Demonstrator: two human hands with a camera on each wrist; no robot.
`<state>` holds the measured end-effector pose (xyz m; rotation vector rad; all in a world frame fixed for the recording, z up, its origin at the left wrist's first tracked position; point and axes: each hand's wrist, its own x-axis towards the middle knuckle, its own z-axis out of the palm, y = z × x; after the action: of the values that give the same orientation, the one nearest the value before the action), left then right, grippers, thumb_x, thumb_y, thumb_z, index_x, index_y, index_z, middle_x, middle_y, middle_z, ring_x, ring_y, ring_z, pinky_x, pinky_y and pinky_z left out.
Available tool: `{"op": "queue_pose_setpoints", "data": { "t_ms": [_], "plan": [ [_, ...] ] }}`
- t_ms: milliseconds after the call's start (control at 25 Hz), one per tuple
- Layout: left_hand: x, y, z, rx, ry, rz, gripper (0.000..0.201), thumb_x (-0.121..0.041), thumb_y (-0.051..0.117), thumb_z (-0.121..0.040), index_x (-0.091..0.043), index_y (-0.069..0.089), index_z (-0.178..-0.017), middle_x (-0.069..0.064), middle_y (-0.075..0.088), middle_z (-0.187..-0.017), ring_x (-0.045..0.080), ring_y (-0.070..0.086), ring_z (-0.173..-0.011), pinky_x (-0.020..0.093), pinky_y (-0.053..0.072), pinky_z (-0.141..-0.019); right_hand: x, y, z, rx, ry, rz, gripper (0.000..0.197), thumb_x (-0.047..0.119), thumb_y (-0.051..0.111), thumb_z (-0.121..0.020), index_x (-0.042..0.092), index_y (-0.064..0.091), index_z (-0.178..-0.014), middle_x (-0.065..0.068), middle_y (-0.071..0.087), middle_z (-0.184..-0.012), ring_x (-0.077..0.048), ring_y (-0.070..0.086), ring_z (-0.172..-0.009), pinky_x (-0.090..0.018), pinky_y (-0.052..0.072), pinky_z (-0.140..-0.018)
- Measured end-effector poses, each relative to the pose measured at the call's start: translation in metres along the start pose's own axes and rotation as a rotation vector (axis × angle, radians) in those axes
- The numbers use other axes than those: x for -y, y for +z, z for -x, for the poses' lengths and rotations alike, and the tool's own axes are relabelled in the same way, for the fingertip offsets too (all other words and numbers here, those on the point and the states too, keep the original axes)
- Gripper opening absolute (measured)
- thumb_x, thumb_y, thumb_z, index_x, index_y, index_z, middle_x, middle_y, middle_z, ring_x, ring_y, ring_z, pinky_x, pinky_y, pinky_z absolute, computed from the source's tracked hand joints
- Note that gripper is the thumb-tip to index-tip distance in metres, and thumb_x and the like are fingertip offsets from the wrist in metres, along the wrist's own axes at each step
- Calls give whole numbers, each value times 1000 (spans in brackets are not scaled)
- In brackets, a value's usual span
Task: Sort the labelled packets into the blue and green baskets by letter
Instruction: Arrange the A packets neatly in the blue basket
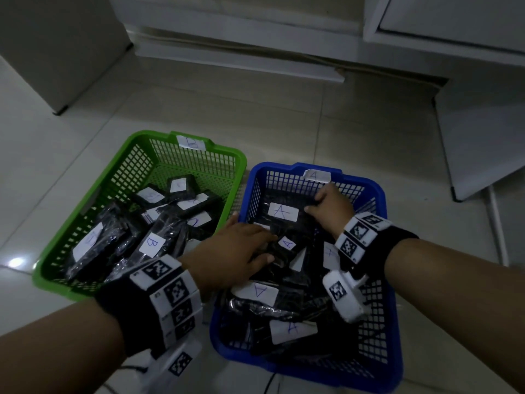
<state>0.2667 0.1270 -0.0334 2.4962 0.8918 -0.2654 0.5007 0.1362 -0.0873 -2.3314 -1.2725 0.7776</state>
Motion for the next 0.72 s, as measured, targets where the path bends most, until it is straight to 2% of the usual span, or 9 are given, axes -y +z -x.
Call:
{"op": "queue_pose_setpoints", "data": {
  "t_ms": [80,160,200,280,400,520,640,720],
  "plan": [
    [-4,-8,-9,-13,21,-18,53,-54,42,-92,-30,37,-139,-6,47,-141,14,39,-133,40,1,-121,-7,0,10,168,-192,145,23,14,70,-82,18,63,-104,-3,48,-108,-19,52,-103,-23,40,-85],
    [-12,-9,-19,0,32,-71,64,-62,46,-85,-32,35,-140,-5,49,-139,18,43,-128,41,12,-119,-13,-5,16,396,-334,289,39,9,63,-86,20,60,-123,-6,43,-124,-22,45,-117,-26,36,-102],
    [-18,-7,-24,14,23,-109,69,-64,49,-82,-32,32,-141,-4,48,-139,19,44,-127,41,19,-116,-13,-12,14,470,-350,323,43,8,60,-88,20,56,-130,-7,41,-130,-23,42,-123,-26,31,-106],
    [-29,-5,-31,35,-28,-118,77,-63,57,-77,-32,28,-141,-1,49,-136,23,47,-125,42,29,-108,-10,-31,11,541,-334,349,43,12,56,-92,19,53,-135,-7,42,-139,-22,41,-129,-24,29,-106],
    [-34,-15,-45,82,-63,-28,77,-51,66,-75,-27,29,-138,6,53,-126,27,54,-114,39,45,-95,-14,-51,24,549,-330,502,43,22,60,-90,18,54,-132,-6,53,-134,-24,52,-120,-29,41,-97],
    [-26,-34,-62,129,-79,-24,76,-29,73,-73,-22,32,-137,8,57,-121,26,58,-102,36,51,-78,-26,-52,41,648,-397,681,64,37,67,-84,23,42,-141,-5,52,-136,-27,50,-123,-34,44,-97],
    [-16,-44,-76,35,-72,-28,56,-25,73,-73,-26,38,-117,6,60,-106,23,57,-86,35,51,-69,-29,-54,46,636,-377,657,82,46,74,-75,24,34,-143,-8,48,-138,-27,48,-124,-35,44,-100],
    [-14,-42,-83,-22,-87,0,41,-26,70,-75,-26,42,-105,4,59,-101,21,56,-80,35,51,-67,-29,-55,52,643,-363,635,81,45,76,-73,20,38,-140,-8,49,-133,-27,48,-121,-32,43,-96]
  ]
}}
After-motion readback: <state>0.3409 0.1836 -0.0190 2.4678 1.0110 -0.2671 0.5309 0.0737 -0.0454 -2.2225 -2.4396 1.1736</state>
